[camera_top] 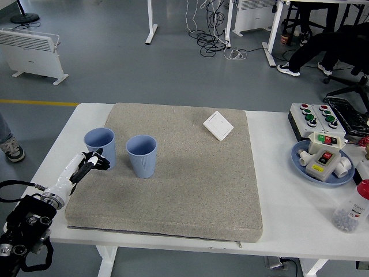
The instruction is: Push cup pick cup insert cup
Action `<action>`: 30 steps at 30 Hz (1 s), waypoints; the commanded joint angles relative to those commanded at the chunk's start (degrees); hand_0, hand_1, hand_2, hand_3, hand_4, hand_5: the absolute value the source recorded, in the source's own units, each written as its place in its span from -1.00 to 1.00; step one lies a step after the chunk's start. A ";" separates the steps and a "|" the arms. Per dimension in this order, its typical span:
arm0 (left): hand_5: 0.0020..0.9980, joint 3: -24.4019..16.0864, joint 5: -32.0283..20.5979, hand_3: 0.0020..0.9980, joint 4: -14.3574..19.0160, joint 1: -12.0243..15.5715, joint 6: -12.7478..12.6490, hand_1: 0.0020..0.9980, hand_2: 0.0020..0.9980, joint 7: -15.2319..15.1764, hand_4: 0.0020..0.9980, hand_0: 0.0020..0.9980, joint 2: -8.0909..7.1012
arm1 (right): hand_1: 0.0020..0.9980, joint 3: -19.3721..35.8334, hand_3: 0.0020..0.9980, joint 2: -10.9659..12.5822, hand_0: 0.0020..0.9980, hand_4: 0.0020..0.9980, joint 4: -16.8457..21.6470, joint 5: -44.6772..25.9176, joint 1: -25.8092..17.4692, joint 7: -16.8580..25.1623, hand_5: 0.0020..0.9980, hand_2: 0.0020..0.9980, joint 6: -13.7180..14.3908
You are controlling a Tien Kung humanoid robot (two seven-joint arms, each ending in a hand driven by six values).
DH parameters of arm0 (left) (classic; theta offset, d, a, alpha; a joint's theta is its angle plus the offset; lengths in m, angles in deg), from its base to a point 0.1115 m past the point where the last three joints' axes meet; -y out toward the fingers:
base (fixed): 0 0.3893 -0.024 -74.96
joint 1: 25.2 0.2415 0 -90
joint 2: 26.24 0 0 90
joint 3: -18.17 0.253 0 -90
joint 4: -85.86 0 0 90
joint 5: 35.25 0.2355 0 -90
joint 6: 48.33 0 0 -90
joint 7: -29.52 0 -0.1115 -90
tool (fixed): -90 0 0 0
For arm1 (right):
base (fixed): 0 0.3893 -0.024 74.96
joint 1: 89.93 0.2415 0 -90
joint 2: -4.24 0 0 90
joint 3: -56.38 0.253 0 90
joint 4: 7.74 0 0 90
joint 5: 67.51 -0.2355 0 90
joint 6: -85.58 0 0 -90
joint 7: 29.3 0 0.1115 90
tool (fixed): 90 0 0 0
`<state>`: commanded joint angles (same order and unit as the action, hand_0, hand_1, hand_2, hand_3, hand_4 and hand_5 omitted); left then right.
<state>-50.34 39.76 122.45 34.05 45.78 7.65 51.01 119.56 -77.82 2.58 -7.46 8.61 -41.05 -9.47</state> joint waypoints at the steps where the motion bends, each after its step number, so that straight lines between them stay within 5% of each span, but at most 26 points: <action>1: 1.00 0.14 -0.01 -0.12 -0.31 -0.17 0.04 0.04 -0.03 -0.03 0.14 0.29 0.02 | 0.37 -0.05 0.13 -0.01 0.55 -0.75 0.00 -0.04 0.00 0.00 -0.06 0.36 -0.01; 30: 1.00 -0.89 5.16 -0.11 -10.69 -7.69 0.90 0.05 -0.02 -0.37 0.14 0.46 3.78 | 0.37 -0.73 0.13 -0.08 0.55 -0.75 0.00 -0.57 -0.12 0.05 -0.06 0.36 -0.06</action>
<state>-51.23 44.92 111.76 26.36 46.68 7.28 54.80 118.83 -77.90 2.58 -8.04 8.49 -41.00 -9.53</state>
